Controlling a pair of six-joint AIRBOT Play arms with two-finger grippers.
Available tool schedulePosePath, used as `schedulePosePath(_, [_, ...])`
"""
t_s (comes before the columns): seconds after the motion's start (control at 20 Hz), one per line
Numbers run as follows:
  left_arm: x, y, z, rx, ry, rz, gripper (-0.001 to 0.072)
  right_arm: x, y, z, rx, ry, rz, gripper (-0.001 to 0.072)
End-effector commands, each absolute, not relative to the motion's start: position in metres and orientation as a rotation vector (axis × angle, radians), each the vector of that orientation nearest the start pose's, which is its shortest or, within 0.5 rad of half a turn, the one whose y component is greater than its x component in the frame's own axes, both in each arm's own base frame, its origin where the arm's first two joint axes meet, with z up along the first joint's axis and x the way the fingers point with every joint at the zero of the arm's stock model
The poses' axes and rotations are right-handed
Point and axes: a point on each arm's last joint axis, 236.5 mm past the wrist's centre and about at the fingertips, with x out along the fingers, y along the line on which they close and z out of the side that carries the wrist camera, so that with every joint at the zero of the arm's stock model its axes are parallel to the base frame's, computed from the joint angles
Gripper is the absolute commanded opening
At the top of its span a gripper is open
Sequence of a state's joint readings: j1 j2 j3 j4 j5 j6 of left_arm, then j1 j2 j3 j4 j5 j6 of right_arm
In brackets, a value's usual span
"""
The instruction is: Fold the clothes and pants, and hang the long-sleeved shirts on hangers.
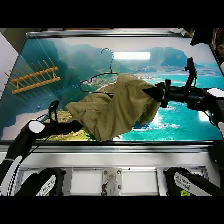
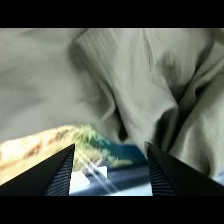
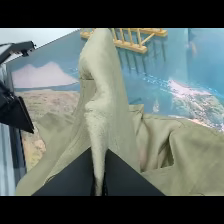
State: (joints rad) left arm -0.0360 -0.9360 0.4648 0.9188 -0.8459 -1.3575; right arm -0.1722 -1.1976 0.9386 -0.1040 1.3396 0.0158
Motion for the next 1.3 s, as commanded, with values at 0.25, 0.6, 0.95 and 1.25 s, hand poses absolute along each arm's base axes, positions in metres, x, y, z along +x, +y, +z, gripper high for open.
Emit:
schedulePosePath(0.25, [0.333,-0.148,-0.107,-0.431,1.264,-0.267,0.0363,0.366,0.169,0.160,0.137,0.290,1.165,0.0007])
schedulePosePath(0.6, [0.388,-0.072,-0.077,-0.393,1.223,-0.177,0.0009,0.361,0.179,0.174,0.118,0.272,1.152,0.0006])
schedulePosePath(0.95, [0.401,-0.023,-0.026,-0.324,1.152,-0.163,0.0631,0.387,0.200,0.170,0.105,0.272,1.031,0.0007])
schedulePosePath(1.25, [0.371,-0.103,-0.040,-0.468,1.095,-0.533,0.0632,0.388,0.199,0.170,0.104,0.272,1.028,0.0007])
